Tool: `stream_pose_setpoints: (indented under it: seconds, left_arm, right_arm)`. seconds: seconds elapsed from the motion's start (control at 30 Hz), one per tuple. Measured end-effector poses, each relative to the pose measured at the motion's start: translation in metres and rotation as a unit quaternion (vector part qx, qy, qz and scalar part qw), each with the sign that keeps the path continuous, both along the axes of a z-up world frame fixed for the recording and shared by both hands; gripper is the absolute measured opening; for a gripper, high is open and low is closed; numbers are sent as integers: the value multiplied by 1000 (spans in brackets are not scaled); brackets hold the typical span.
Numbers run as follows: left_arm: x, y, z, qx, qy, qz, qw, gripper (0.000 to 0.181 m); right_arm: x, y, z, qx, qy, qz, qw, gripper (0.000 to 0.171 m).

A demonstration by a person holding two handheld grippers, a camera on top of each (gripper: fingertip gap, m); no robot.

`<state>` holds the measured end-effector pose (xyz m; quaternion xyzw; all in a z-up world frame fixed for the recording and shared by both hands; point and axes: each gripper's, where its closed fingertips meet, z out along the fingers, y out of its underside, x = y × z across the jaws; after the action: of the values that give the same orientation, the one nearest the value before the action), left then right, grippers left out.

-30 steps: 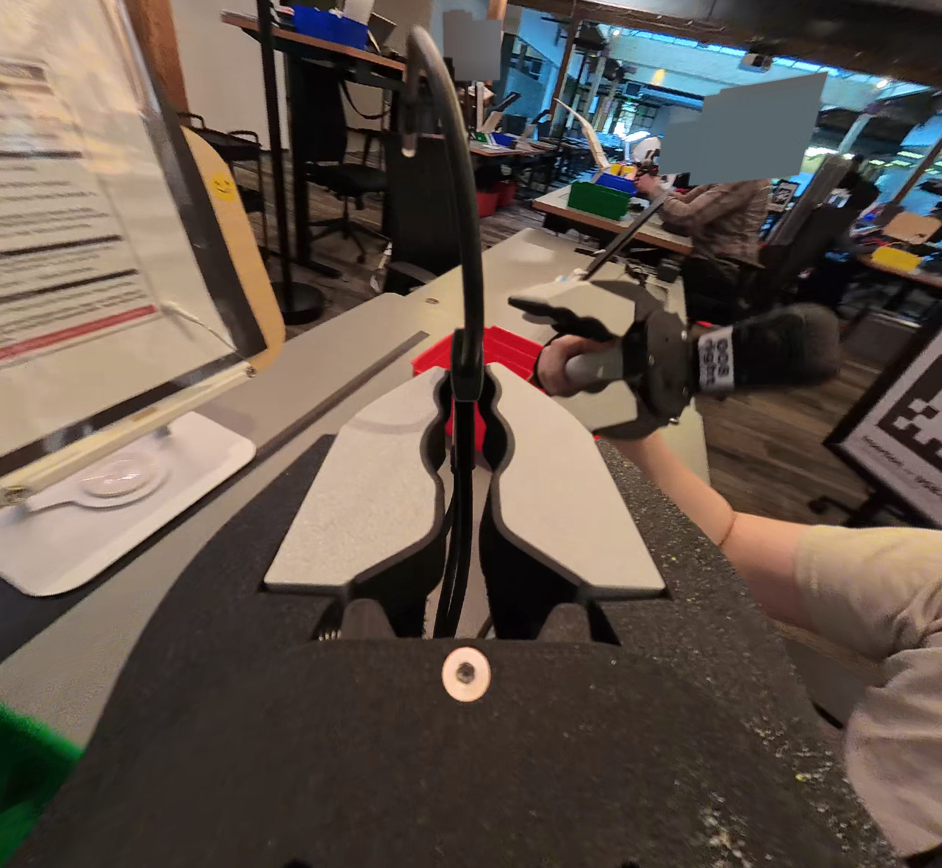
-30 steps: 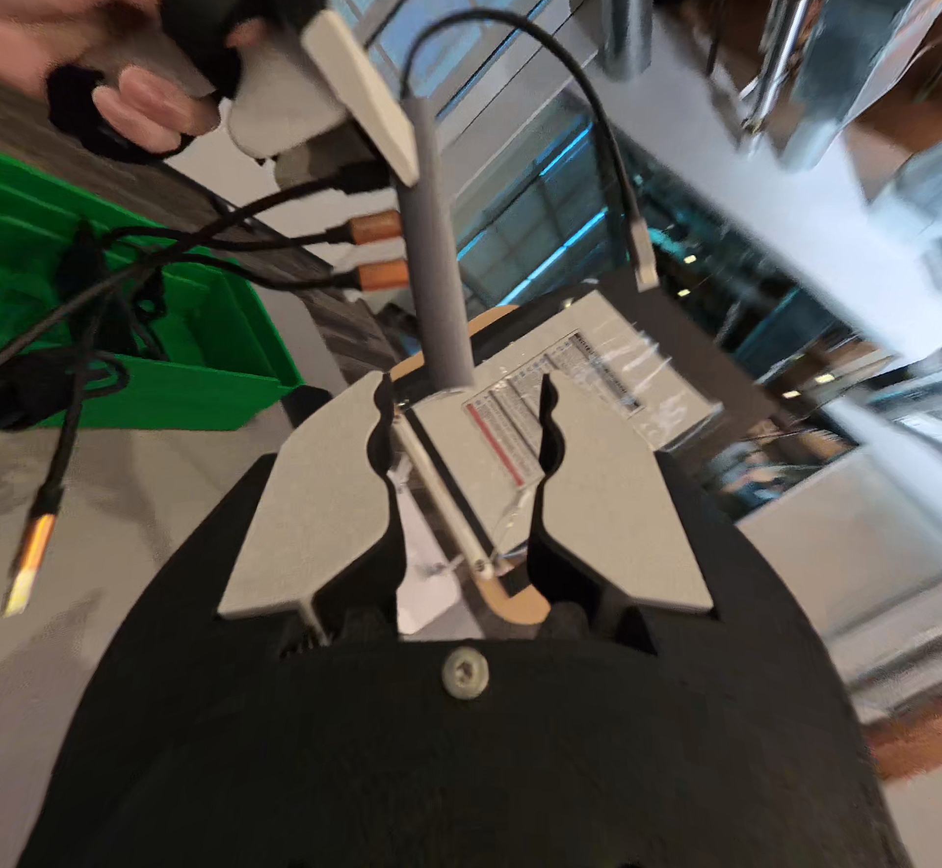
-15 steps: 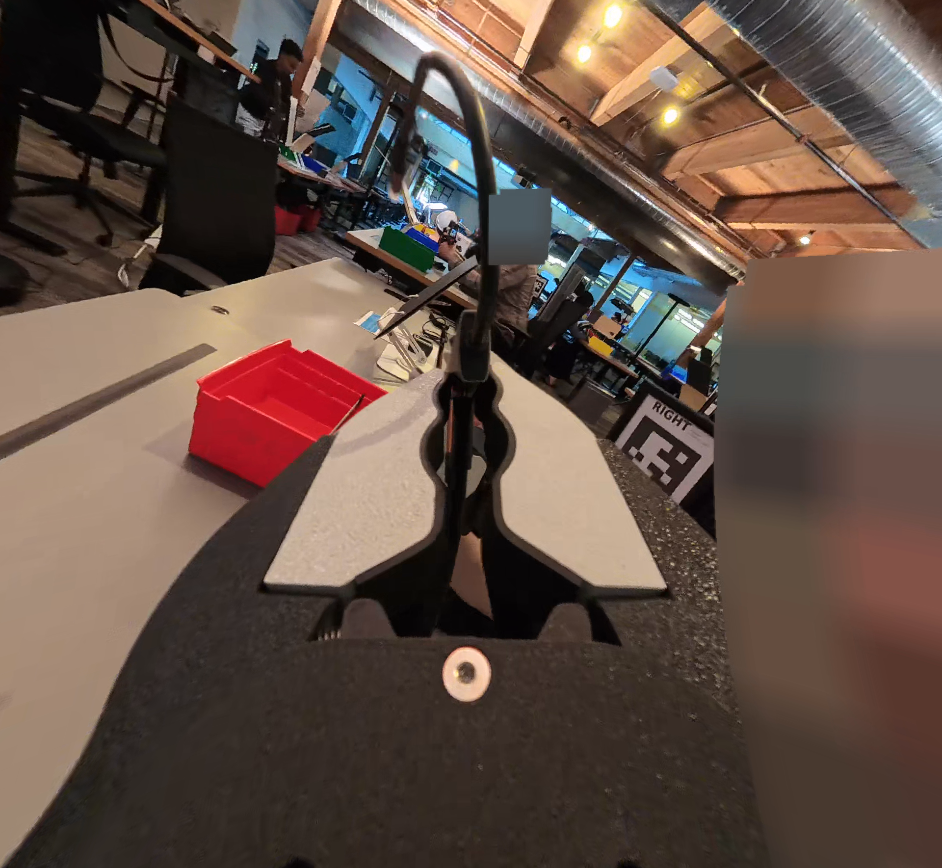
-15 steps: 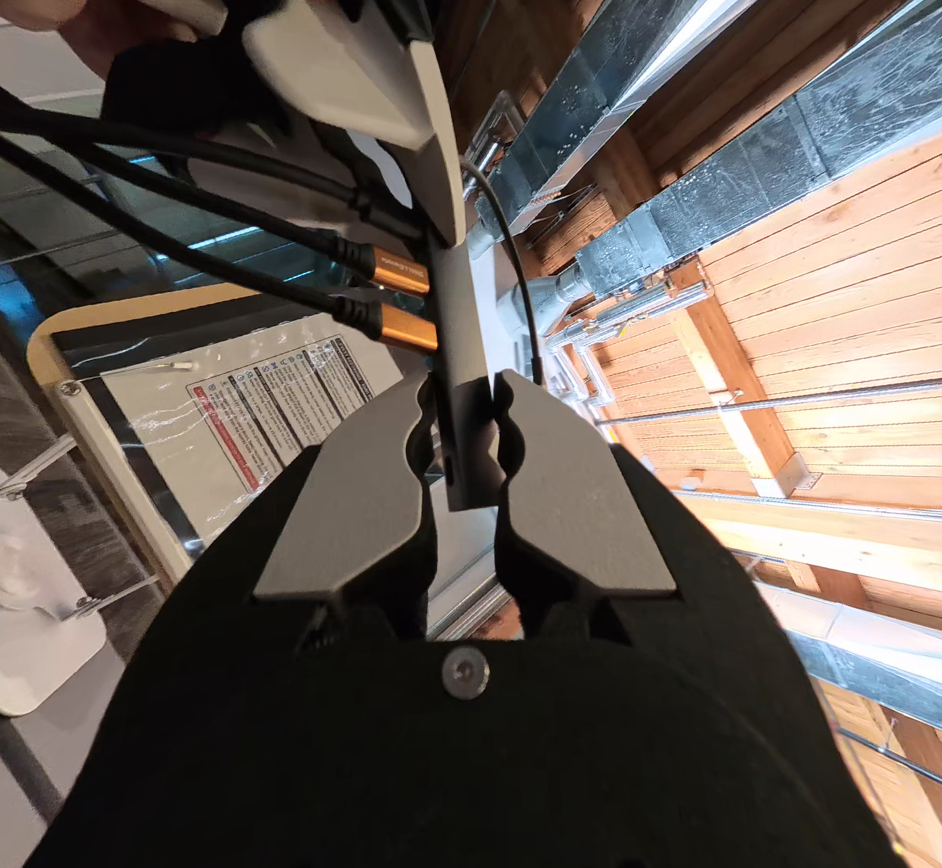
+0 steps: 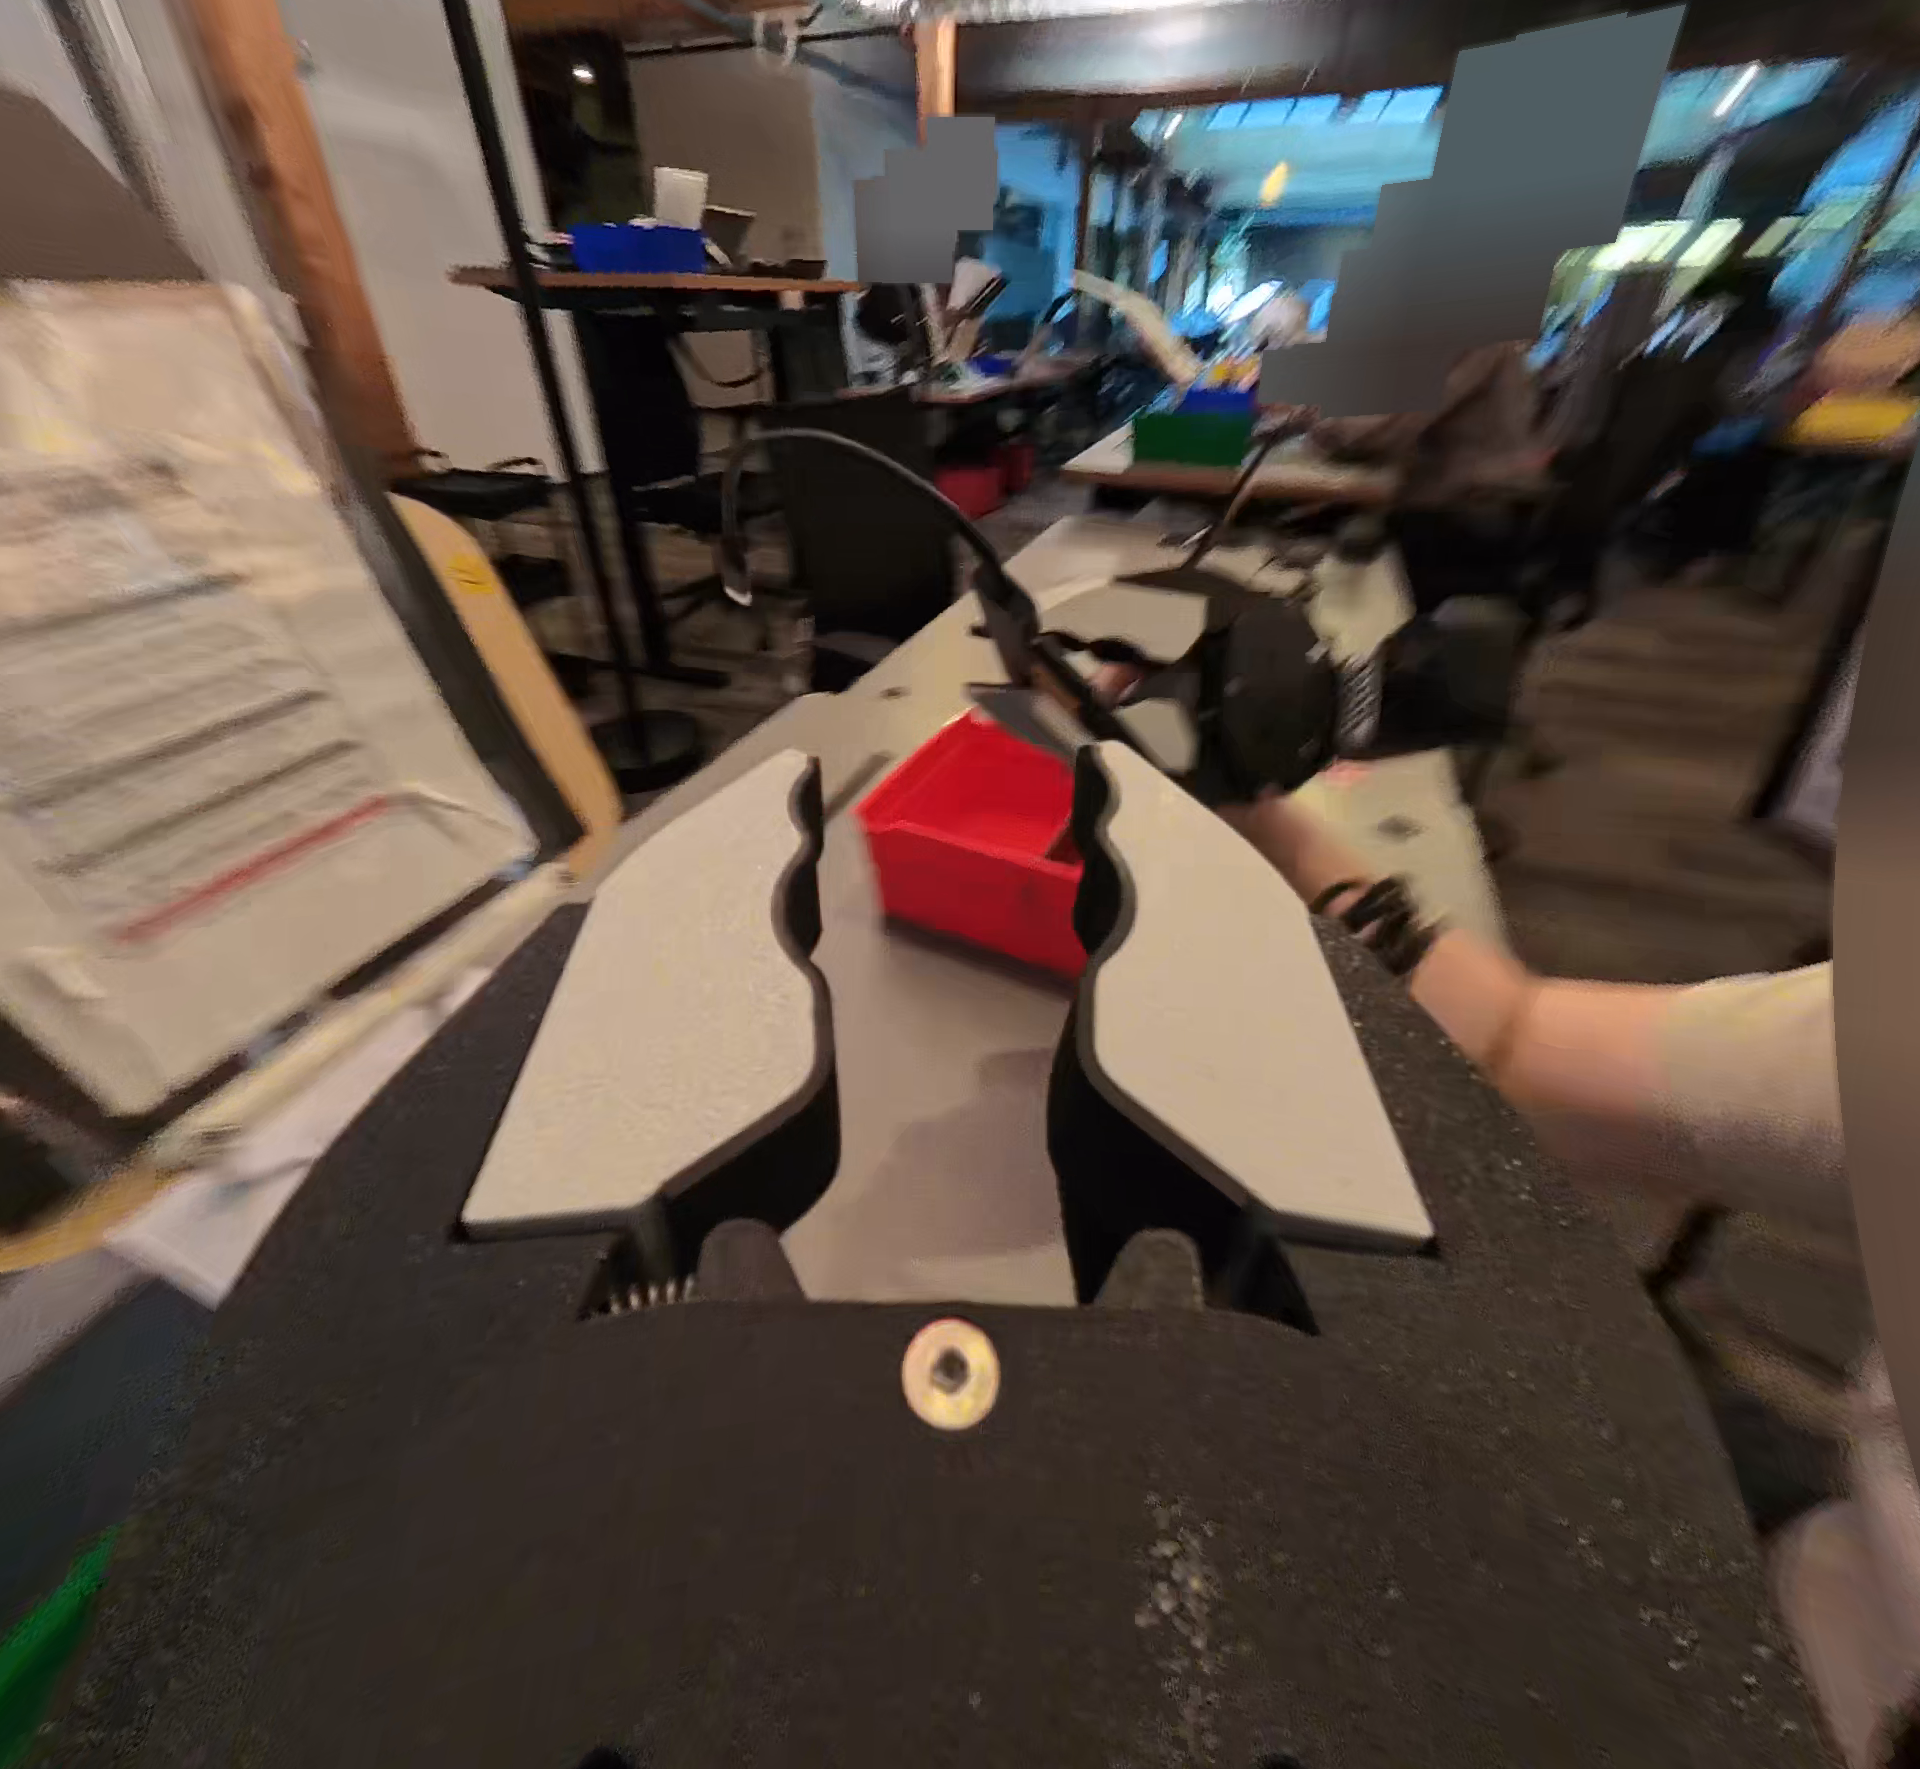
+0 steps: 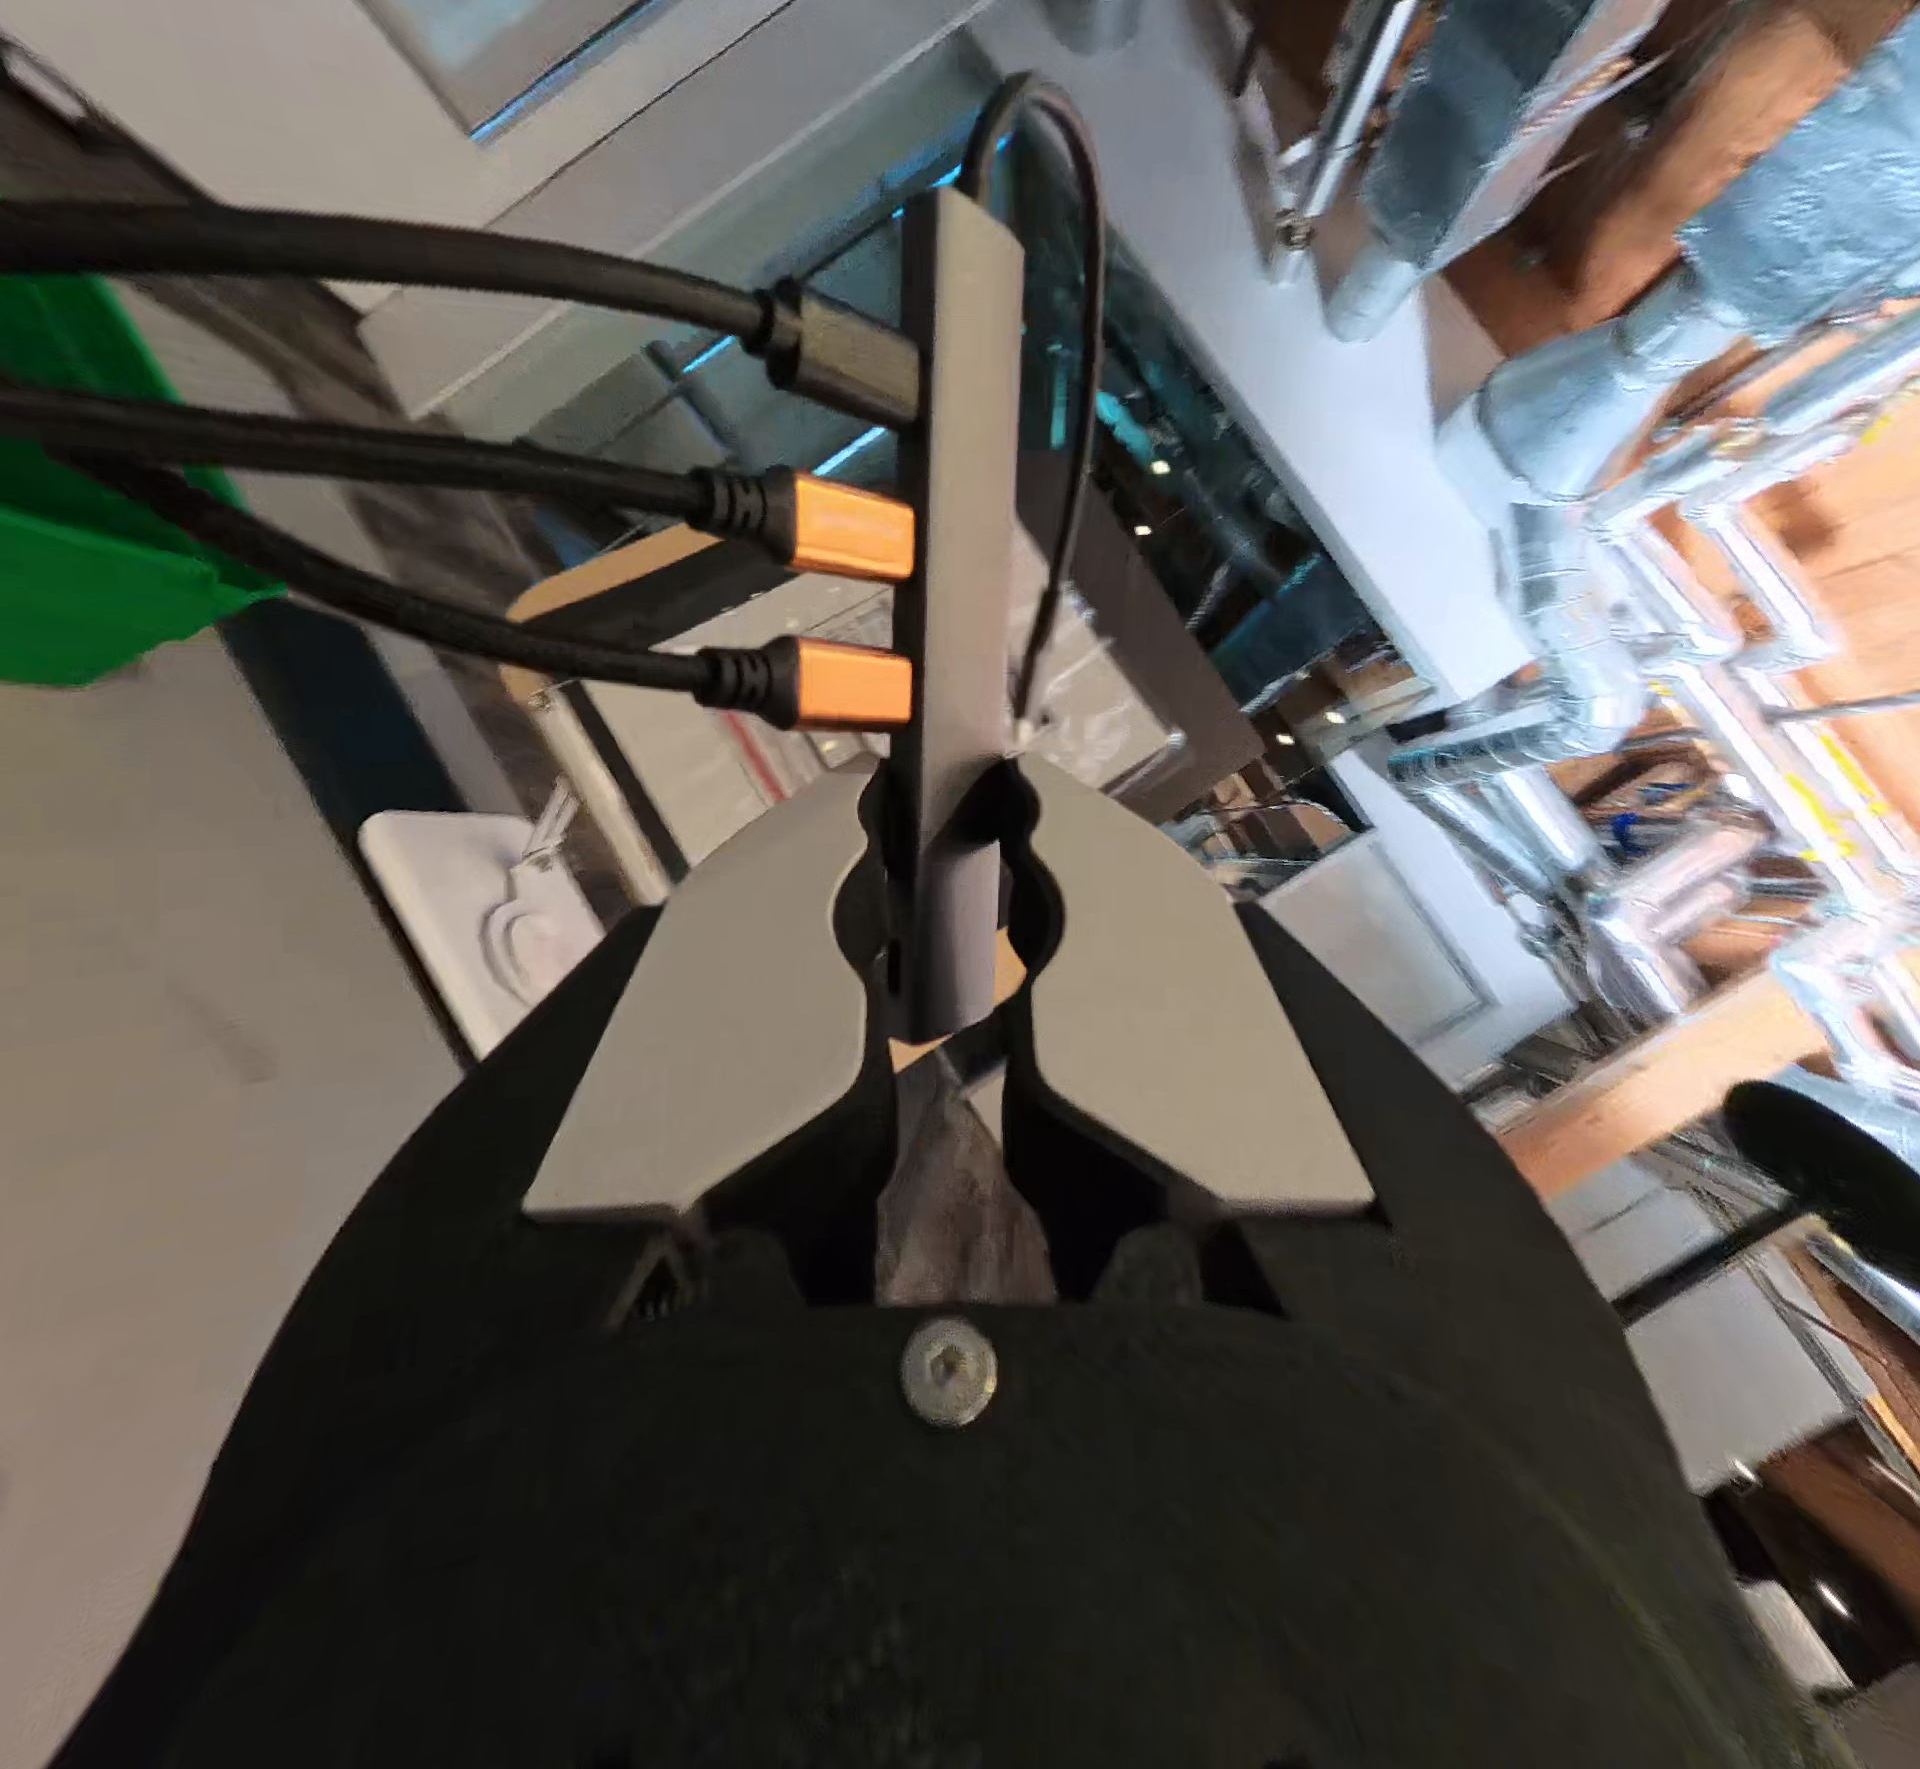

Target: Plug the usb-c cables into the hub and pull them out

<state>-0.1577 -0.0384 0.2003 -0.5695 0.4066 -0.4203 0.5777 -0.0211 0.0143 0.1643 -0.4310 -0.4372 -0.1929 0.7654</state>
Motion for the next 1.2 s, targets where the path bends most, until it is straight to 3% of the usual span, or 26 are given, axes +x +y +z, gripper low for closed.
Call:
stream_pose_setpoints:
  seconds: [0.1,0.17,0.23,0.33,0.53,0.73,0.9,1.2]
  left_arm:
    - [-5,11,-10,178,83,101,975,44]
    - [-2,11,-8,325,105,163,925,46]
    - [15,1,-23,419,153,147,883,31]
    - [39,7,-41,429,191,136,872,46]
    - [73,18,-87,461,251,82,847,45]
    - [83,30,-120,478,311,58,820,25]
    - [95,17,-138,491,319,6,810,12]
    - [106,1,-155,503,325,-50,799,9]
  right_arm:
    - [-8,-2,-17,-58,-37,44,997,19]
    - [-10,-2,-30,-95,-62,64,991,19]
    - [-7,0,-38,-122,-76,66,987,19]
    - [-4,1,-54,-172,-95,79,977,19]
    - [-11,-3,-84,-239,-146,110,954,19]
    - [-12,-7,-103,-272,-189,124,936,19]
    - [-15,-18,-118,-303,-218,165,913,19]
    - [-8,-34,-140,-384,-224,224,868,19]
